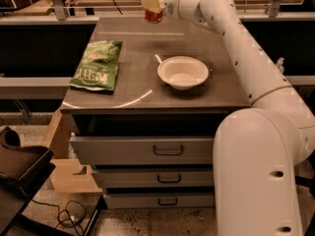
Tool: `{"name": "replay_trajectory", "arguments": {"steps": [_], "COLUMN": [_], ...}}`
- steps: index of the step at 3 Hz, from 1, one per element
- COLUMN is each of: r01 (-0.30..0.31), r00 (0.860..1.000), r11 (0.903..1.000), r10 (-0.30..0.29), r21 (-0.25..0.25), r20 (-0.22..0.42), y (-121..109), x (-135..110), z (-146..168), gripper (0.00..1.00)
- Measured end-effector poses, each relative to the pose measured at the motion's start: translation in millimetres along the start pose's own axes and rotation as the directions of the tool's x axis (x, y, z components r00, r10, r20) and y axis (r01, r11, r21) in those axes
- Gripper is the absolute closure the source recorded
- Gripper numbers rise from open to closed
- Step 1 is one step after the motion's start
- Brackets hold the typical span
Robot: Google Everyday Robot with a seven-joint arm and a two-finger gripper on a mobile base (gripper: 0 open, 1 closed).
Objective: Pick coke can
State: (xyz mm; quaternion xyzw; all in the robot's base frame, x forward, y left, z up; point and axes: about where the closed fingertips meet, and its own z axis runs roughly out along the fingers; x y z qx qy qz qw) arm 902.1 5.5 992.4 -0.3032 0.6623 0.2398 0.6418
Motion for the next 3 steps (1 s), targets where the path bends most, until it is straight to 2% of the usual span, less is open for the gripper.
{"name": "replay_trajectory", "arguments": {"steps": [2, 3], "r01": [0.014, 0.031], "r00": [0.997, 0.996], "r11": [0.9978, 0.9962], "r10": [-0.009, -0.024], "r21": [-0.064, -0.081], "r20": [0.071, 0.084], "y": [7.9, 13.2], "x": [-54.5, -68.0], "z": [-13.7, -14.8], "gripper": [1.00, 1.00]}}
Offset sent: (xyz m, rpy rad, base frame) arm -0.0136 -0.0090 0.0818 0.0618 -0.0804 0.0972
